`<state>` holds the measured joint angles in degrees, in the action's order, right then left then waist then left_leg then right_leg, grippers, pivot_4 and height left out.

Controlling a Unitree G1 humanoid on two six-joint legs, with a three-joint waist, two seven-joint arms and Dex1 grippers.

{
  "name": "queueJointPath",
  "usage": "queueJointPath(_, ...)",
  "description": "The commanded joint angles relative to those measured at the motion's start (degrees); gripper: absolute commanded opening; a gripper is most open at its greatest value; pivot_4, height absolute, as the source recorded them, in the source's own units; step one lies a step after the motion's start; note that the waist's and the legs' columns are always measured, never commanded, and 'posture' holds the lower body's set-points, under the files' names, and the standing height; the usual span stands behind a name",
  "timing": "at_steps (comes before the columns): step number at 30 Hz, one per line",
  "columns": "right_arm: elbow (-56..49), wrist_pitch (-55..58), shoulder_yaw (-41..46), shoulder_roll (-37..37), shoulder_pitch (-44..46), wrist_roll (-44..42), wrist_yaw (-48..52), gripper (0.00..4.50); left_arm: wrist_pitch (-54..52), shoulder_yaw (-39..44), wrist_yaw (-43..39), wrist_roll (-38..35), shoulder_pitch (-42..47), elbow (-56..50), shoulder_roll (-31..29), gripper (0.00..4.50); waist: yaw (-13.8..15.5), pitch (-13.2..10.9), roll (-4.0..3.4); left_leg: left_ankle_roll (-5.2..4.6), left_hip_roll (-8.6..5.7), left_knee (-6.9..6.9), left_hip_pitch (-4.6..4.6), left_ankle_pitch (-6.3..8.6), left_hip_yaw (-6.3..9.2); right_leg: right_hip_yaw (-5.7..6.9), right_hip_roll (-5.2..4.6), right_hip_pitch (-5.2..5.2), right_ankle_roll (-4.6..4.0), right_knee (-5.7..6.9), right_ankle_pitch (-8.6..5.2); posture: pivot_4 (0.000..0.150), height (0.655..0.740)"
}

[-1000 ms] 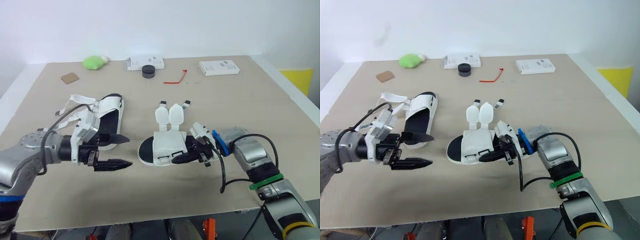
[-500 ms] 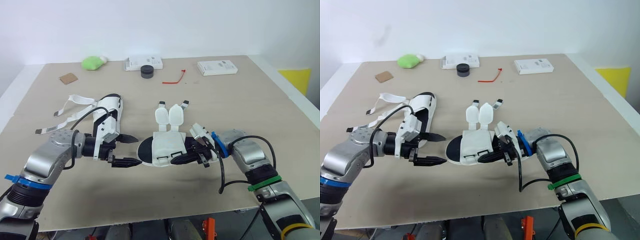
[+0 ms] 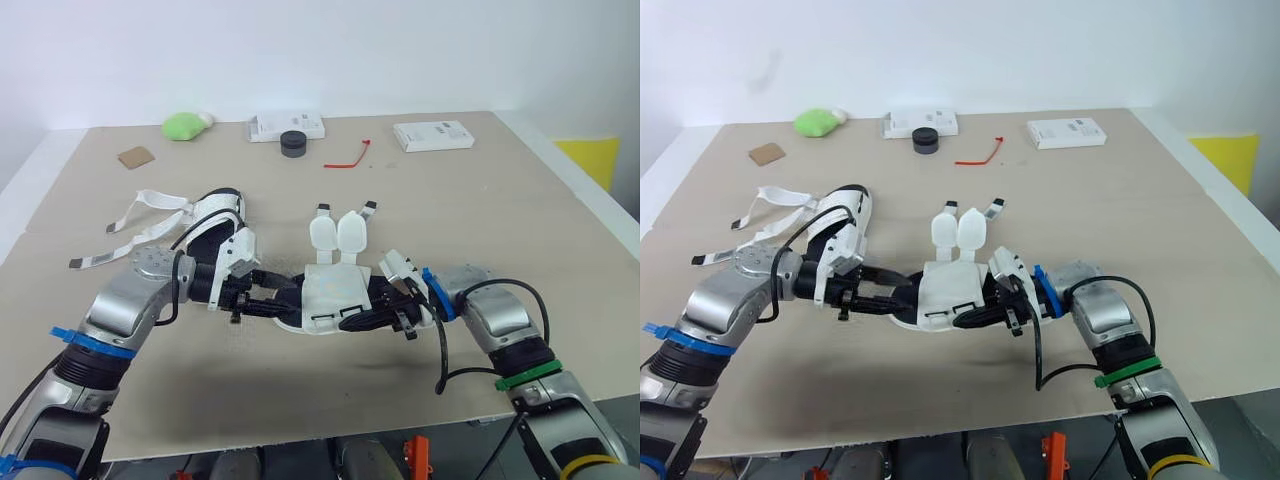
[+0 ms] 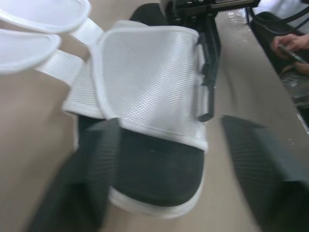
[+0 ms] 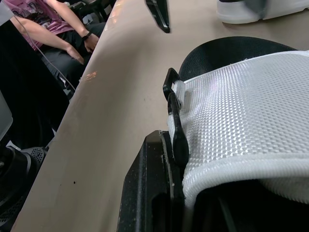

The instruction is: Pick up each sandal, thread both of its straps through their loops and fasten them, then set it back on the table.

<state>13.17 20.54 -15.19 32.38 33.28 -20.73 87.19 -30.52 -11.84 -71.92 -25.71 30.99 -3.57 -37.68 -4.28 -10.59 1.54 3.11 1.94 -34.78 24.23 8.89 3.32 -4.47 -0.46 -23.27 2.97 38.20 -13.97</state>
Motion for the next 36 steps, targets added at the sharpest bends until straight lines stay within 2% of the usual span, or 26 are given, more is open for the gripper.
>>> queueJointPath(1, -1.0, 0.9, -1.2, -0.5, -1.3, 0.3, 0.2, 0.0, 0.3, -0.9, -0.9, 1.0, 0.4, 0.2, -0.2, 1.78, 0.0, 0.0, 0.0, 0.0, 0.0, 0.0, 0.0, 0.0, 0.01, 0.01, 0.0, 0.0, 0.0, 0.0, 0.0, 0.15, 0.74)
queueJointPath(3, -1.2, 1.1, -1.0, -0.6, -1.1, 0.2, 0.2, 0.0, 0.8, -1.4, -0.5, 2.0, 0.8, 2.1, 0.4, 0.84, 0.0, 0.0, 0.01, 0.0, 0.0, -0.01, 0.0, 0.0, 0.0, 0.0, 0.0, 0.02, -0.01, 0.0, 0.01, 0.15, 0.74)
queueJointPath(4, -1.3, 1.3, -0.9, -0.6, -1.0, 0.2, 0.2, 0.0, 1.3, -1.7, -0.4, 2.7, 1.0, 3.1, 0.7, 0.66, 0.0, 0.0, 0.01, 0.0, 0.0, -0.02, 0.0, 0.0, 0.0, 0.0, 0.0, 0.02, -0.01, 0.0, 0.01, 0.15, 0.74)
queueJointPath(5, -1.5, 1.4, -0.8, -0.6, -1.0, 0.1, 0.4, 0.0, 1.7, -2.2, 0.0, 3.6, 1.5, 4.5, 1.2, 0.21, 0.0, 0.0, 0.0, 0.0, 0.0, -0.02, 0.0, 0.0, 0.01, 0.01, 0.0, 0.02, -0.01, 0.0, 0.01, 0.15, 0.74)
queueJointPath(7, -2.1, 1.4, -0.9, -0.3, -1.3, 0.1, 0.8, 0.0, 1.3, -2.4, 0.6, 3.8, 2.5, 6.1, 2.9, 0.04, 0.0, 0.0, 0.0, 0.0, 0.0, -0.02, -0.02, 0.0, 0.01, 0.01, 0.01, 0.02, -0.01, 0.01, 0.02, 0.15, 0.74)
queueJointPath(13, -3.4, 1.9, -0.6, -0.1, -1.8, -0.1, 0.5, 0.0, 0.3, -2.2, 1.0, 4.3, 4.7, 8.3, 5.1, 0.04, 0.1, 0.0, 0.02, 0.0, 0.0, -0.05, -0.01, 0.0, 0.01, 0.0, 0.01, 0.03, 0.0, 0.02, 0.03, 0.15, 0.74)
queueJointPath(19, -4.2, 2.5, -0.2, 0.2, -2.0, -0.3, 0.2, 0.0, 8.7, -6.3, -1.6, 11.3, 3.3, 10.3, 2.6, 0.04, 0.1, 0.0, 0.03, 0.0, 0.0, -0.04, -0.01, 0.0, 0.01, 0.0, 0.02, 0.03, -0.01, 0.02, 0.03, 0.15, 0.74)
queueJointPath(36, -5.0, 2.7, 0.3, 0.3, -2.3, -0.3, -0.9, 0.0, 10.2, -5.1, -3.3, 12.6, 2.6, 6.1, -0.5, 0.04, 0.0, 0.0, 0.03, 0.0, 0.04, -0.04, -0.02, 0.0, 0.0, -0.01, 0.04, 0.02, -0.02, 0.03, 0.03, 0.15, 0.74)
